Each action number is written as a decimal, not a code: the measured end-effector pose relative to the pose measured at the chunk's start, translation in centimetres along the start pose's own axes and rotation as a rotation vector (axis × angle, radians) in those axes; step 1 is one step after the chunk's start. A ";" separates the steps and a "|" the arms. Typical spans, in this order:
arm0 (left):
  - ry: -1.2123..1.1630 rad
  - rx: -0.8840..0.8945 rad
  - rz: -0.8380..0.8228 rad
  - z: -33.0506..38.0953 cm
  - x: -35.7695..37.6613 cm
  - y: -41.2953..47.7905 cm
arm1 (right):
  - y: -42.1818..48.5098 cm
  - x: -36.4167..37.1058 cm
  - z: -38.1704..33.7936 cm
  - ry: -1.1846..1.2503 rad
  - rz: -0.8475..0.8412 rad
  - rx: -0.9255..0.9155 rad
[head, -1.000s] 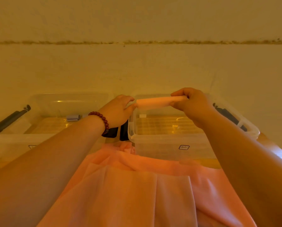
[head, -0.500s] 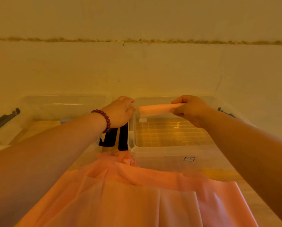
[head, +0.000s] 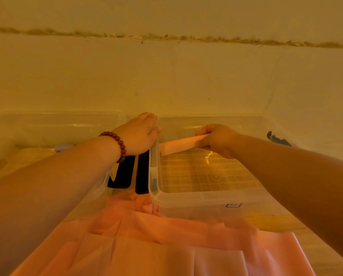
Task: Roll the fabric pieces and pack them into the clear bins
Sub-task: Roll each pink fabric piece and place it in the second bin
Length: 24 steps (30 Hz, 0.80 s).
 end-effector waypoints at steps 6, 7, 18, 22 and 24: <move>-0.008 -0.001 -0.001 -0.1 0.2 0.2 | 0.9 0.5 0.3 0.014 0.003 0.020; -0.007 0.000 -0.001 -0.1 0.2 0.2 | 1.0 0.5 0.4 0.004 -0.005 0.025; -0.011 -0.008 -0.006 -0.1 0.2 -0.1 | 1.2 0.2 0.5 -0.520 -0.018 -0.026; -0.006 -0.006 -0.003 0.0 0.2 -0.2 | 1.4 0.0 0.3 -0.564 0.038 -0.088; -0.007 -0.005 -0.003 0.0 0.1 -0.2 | 1.5 -0.2 0.5 -0.522 0.055 -0.079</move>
Point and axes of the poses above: each hand's wrist, its own y-axis towards the middle knuckle, its own x-axis out of the palm, z = x × y, the point moved 7 cm from there along y, towards the middle knuckle, and after that the axes turned 5 degrees about -z, right-handed, at the moved point
